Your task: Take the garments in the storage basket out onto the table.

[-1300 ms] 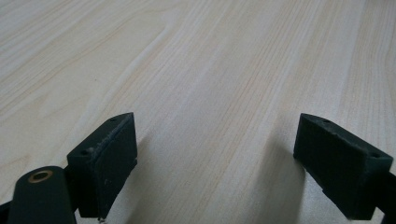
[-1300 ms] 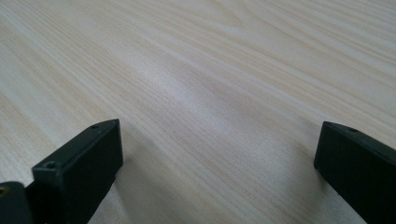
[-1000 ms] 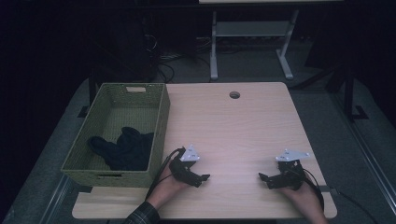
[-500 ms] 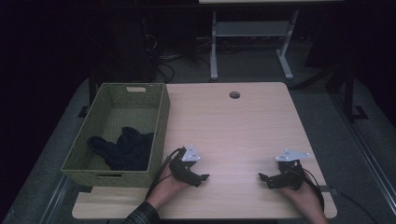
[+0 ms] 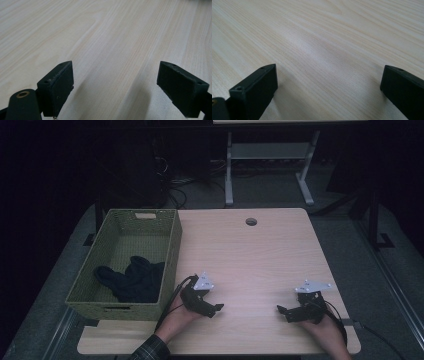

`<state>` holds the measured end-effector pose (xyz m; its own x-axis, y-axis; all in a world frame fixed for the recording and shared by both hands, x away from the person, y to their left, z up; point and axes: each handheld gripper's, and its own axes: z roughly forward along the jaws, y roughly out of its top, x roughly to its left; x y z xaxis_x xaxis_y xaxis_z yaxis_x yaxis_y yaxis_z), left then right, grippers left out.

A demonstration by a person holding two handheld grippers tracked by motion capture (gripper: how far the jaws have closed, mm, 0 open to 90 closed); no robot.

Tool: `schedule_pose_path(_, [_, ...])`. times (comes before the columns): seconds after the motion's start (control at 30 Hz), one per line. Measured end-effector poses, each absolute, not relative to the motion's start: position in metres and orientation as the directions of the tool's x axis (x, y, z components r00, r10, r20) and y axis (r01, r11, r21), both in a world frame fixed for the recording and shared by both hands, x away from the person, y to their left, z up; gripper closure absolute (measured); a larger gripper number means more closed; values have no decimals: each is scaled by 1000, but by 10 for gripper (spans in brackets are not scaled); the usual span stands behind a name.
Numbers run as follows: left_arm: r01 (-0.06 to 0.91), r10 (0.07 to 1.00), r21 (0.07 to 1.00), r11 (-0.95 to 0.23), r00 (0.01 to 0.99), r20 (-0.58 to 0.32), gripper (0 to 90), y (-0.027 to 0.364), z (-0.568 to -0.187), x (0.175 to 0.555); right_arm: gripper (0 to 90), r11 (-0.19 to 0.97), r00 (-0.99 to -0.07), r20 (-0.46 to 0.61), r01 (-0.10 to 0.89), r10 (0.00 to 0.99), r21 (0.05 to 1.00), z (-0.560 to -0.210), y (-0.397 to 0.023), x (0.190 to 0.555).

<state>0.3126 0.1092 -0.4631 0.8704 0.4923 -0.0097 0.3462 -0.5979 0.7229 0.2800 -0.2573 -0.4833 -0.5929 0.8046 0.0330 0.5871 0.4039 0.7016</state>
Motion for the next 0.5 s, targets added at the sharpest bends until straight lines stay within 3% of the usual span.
schedule_pose_path(0.5, [330, 486, 735, -593, 874, 0, 137, 109, -450, 313, 8, 402, -592, 33, 586, 805, 704, -484, -257, 280])
